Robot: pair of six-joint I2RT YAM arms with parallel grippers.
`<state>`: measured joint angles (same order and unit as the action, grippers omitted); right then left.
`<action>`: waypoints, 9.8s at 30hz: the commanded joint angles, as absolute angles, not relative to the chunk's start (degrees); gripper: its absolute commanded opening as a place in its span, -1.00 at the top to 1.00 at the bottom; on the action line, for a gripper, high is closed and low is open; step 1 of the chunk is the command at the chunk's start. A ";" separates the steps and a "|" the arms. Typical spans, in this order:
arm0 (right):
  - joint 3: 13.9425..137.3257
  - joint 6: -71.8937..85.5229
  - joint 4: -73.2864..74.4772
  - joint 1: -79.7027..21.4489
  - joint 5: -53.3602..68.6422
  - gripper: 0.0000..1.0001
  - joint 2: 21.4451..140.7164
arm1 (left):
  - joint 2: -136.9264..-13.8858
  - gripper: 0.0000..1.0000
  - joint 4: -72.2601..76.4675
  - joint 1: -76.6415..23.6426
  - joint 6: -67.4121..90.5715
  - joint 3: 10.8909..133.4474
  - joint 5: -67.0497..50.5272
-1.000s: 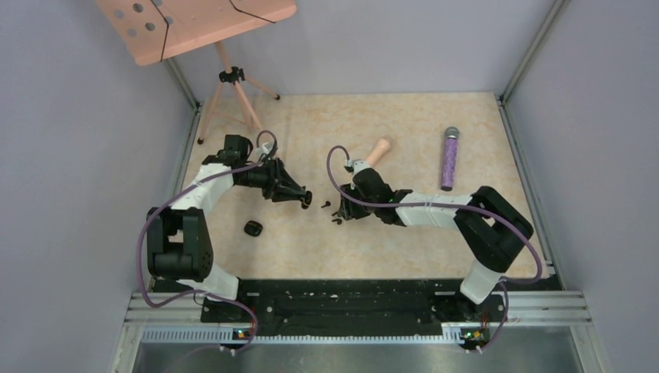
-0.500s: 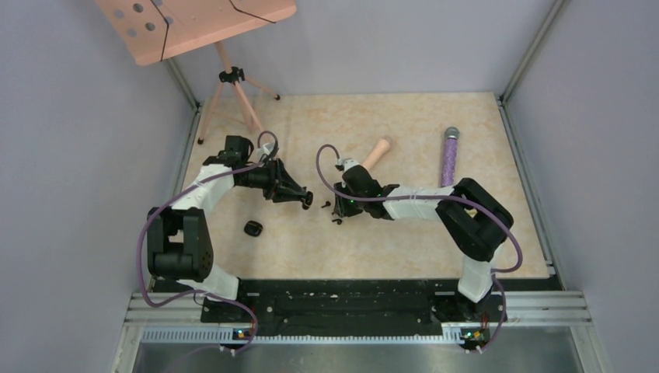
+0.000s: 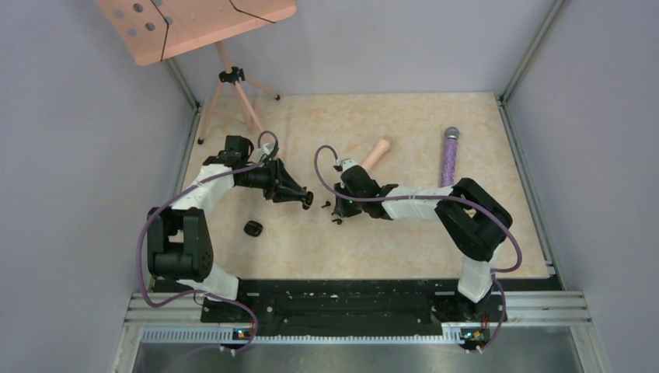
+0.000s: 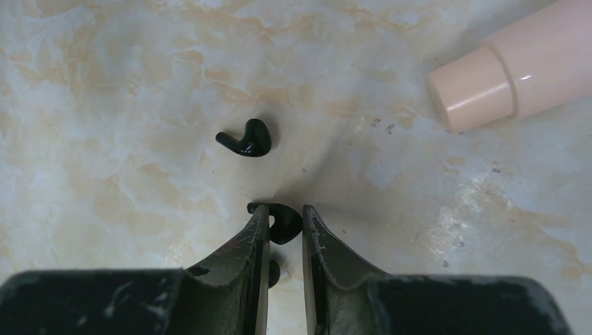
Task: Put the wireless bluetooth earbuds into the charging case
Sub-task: Move the right earbud to the center of the board, then pick up the right earbud from the center of the board.
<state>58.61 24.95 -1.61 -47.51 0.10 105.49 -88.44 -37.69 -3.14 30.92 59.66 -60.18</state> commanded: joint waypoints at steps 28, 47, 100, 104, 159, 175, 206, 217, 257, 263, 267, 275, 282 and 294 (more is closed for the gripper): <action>62.56 28.82 -5.14 -48.10 -2.58 0.20 104.40 | -83.91 1.00 -38.96 -0.35 28.87 59.44 -61.35; 66.25 24.20 1.45 -51.29 -12.99 0.22 110.07 | -82.92 1.00 -39.80 2.48 27.60 58.36 -62.47; 66.39 25.87 3.62 -51.30 -16.24 0.25 108.64 | -81.37 1.00 -40.42 2.47 27.38 58.01 -63.17; 62.95 24.12 4.21 -51.12 -17.36 0.33 105.32 | -81.21 1.00 -40.76 2.48 27.08 57.92 -63.10; 46.83 24.53 7.43 -44.07 -17.51 0.26 90.48 | -79.44 1.00 -39.46 2.47 28.28 56.25 -63.93; 47.17 19.51 7.33 -41.32 -12.27 0.27 83.82 | -79.12 1.00 -39.50 2.52 28.38 56.22 -64.06; 47.27 20.96 5.67 -33.40 -13.89 0.25 84.05 | -79.94 1.00 -38.55 2.53 28.30 55.38 -64.32; 49.01 20.30 8.21 -33.40 -8.50 0.26 88.10 | -79.97 1.00 -38.76 2.48 27.80 55.19 -64.48; 53.37 13.03 11.31 -33.49 -4.32 0.26 88.72 | -78.60 1.00 -39.45 2.50 28.31 55.36 -63.97; 58.52 5.69 17.24 -33.93 -2.42 0.22 93.67 | -78.88 1.00 -38.88 2.45 29.06 55.63 -63.72; 60.67 4.14 18.53 -34.04 -0.32 0.21 96.97 | -78.64 1.00 -38.77 2.11 29.42 55.35 -63.23; 63.11 3.90 20.88 -34.01 1.79 0.32 100.99 | -80.66 1.00 -38.50 -3.40 29.59 55.06 -62.80; 62.98 5.08 21.57 -34.02 2.18 0.34 101.12 | -80.84 1.00 -37.80 -3.56 30.15 55.90 -62.84; 63.04 6.78 20.91 -34.96 -1.71 0.42 103.21 | -80.67 1.00 -37.88 -3.60 29.90 55.55 -62.88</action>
